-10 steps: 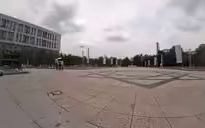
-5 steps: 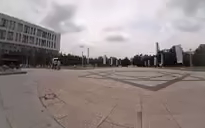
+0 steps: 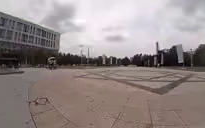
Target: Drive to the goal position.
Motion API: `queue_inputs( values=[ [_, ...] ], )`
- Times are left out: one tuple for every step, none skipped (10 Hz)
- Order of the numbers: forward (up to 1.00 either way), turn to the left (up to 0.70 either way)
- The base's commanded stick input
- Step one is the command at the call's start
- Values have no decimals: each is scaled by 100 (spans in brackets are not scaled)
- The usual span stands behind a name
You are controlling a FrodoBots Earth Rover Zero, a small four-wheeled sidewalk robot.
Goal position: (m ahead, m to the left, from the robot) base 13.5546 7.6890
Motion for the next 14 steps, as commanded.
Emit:
queue_inputs(
  values=[
    [60, 0],
    [60, 0],
    [60, 0],
    [60, 0],
    [60, 0],
    [60, 0],
    [60, 0],
    [60, 0],
    [60, 0],
    [60, 3],
    [60, 9],
    [60, 15],
    [60, 15],
    [60, 15]
  ],
)
